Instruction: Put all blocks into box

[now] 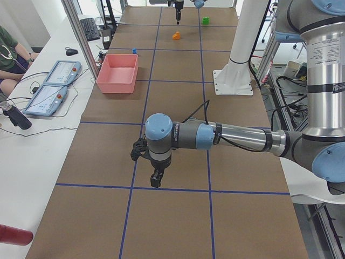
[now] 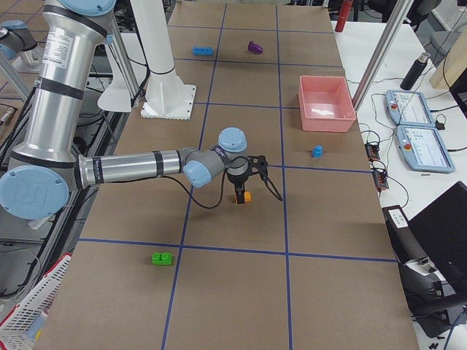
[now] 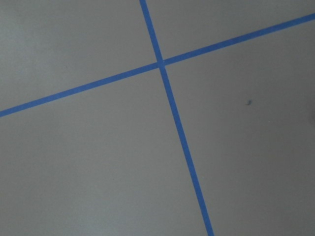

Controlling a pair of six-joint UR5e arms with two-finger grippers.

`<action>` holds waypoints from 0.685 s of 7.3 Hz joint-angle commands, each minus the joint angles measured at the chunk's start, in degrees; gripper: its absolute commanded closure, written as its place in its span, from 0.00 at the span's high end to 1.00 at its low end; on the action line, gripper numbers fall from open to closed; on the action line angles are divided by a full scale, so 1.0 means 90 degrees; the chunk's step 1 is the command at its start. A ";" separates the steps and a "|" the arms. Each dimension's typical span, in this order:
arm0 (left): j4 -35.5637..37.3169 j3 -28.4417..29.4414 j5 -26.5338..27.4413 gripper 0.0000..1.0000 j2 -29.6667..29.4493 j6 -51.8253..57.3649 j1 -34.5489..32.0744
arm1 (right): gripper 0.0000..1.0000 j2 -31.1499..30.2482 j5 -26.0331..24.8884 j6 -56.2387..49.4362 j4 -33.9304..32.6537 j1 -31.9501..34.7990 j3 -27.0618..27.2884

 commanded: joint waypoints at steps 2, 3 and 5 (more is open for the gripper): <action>-0.0004 0.0018 0.0000 1.00 0.0000 0.0000 0.0001 | 1.00 0.0315 -0.0337 0.0146 0.0479 -0.0734 -0.0571; -0.0004 0.0018 0.0000 1.00 0.0010 0.0000 0.0001 | 1.00 0.0451 -0.0415 0.0146 0.0489 -0.0822 -0.0698; -0.0013 0.0008 0.0000 1.00 0.0068 0.0000 0.0001 | 0.85 0.0491 -0.0416 0.0146 0.0479 -0.0901 -0.0826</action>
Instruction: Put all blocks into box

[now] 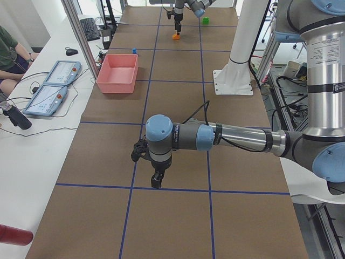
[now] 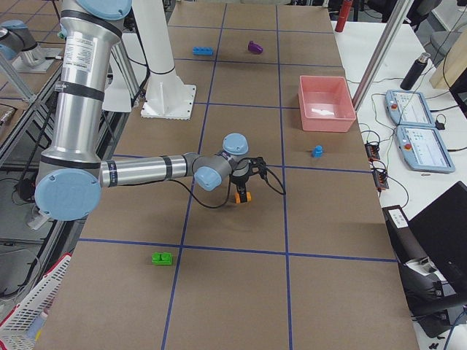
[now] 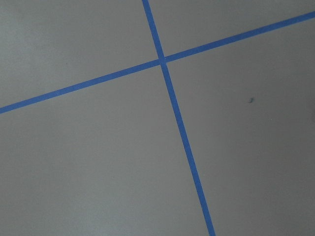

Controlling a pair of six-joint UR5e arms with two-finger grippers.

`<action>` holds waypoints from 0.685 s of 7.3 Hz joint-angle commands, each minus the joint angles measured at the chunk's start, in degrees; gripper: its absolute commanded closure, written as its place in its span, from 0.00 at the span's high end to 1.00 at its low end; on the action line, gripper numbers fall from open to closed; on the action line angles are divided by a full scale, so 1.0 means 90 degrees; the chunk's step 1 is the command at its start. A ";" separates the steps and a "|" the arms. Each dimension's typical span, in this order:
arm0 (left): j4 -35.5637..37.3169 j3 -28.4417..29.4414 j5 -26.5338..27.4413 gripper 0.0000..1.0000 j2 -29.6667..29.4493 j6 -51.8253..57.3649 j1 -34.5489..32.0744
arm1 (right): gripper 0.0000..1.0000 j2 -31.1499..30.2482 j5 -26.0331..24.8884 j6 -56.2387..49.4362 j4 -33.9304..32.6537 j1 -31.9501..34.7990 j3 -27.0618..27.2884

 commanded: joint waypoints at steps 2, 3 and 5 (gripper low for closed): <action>-0.0007 -0.0008 0.0000 1.00 0.0026 0.0000 0.0000 | 0.34 0.0038 -0.0013 -0.0008 -0.0003 -0.0056 -0.0092; -0.0007 -0.0018 0.0000 1.00 0.0026 0.0000 0.0000 | 0.20 0.0028 -0.0013 -0.0008 -0.0012 -0.0056 -0.0092; -0.0007 -0.0018 0.0000 1.00 0.0026 0.0000 0.0000 | 0.04 0.0018 -0.0013 -0.0008 -0.0012 -0.0066 -0.0083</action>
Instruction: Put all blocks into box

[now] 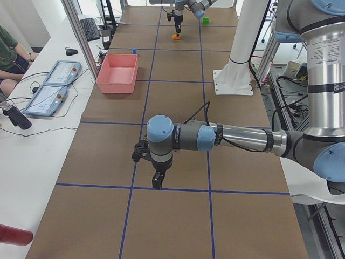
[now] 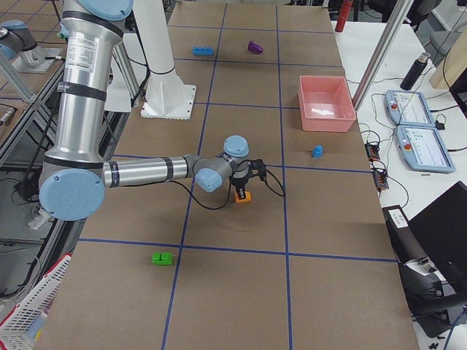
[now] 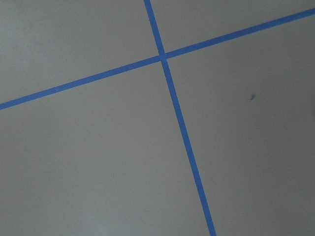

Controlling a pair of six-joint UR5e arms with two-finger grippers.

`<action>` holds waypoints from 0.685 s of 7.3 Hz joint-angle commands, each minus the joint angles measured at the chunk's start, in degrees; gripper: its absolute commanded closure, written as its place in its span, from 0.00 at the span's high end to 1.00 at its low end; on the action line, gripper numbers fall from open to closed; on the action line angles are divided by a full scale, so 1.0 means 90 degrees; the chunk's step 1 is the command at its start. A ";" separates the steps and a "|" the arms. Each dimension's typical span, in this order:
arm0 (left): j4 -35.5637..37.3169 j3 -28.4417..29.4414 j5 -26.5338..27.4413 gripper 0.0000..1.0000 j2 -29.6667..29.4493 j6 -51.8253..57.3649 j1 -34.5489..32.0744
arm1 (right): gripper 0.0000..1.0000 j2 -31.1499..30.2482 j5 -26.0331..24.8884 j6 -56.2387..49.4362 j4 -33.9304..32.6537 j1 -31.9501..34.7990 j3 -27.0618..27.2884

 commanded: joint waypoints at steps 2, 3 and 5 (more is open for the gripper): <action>0.0000 -0.0012 0.0000 1.00 0.0000 0.0000 0.0000 | 0.00 0.0004 0.0039 -0.0010 0.0002 0.0057 0.0214; 0.0000 -0.0012 0.0000 1.00 0.0000 0.0000 0.0000 | 0.00 0.0043 0.0068 -0.0010 -0.0007 0.0155 0.0457; 0.0000 -0.0012 -0.0010 1.00 0.0000 0.0000 0.0010 | 0.00 0.0762 0.0088 0.0009 -0.0221 0.0457 0.0538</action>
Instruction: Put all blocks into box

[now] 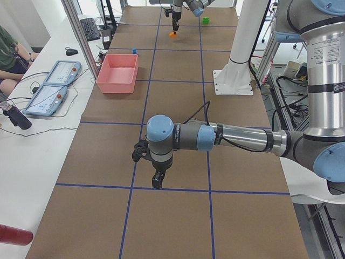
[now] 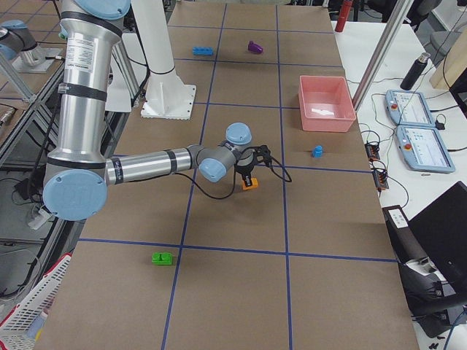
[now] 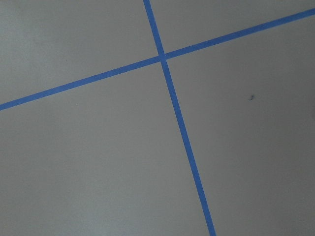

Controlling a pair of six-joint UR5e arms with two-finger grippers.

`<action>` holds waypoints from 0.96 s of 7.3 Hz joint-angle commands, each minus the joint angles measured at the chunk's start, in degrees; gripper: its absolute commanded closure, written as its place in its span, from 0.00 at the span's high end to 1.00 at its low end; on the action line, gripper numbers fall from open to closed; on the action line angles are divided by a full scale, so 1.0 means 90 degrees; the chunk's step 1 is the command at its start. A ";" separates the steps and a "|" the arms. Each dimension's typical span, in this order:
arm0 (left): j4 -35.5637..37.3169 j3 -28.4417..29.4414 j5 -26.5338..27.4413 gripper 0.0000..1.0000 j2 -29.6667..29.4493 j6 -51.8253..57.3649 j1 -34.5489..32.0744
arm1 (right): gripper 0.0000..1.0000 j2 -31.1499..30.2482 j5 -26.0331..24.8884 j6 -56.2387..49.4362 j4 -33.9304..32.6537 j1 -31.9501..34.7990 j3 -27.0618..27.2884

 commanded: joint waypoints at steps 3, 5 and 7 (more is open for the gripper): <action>0.0000 -0.0030 -0.0008 1.00 0.0000 -0.0010 0.0004 | 0.00 0.2550 0.0006 0.0021 -0.2630 0.0434 -0.0031; -0.0010 -0.0040 -0.0008 1.00 0.0000 -0.0010 0.0004 | 0.00 0.4258 -0.0004 0.0418 -0.3767 0.0444 -0.0720; -0.0068 -0.0030 -0.0008 1.00 -0.0010 -0.0019 0.0004 | 0.00 0.6132 0.0006 0.0665 -0.3751 0.0435 -0.2706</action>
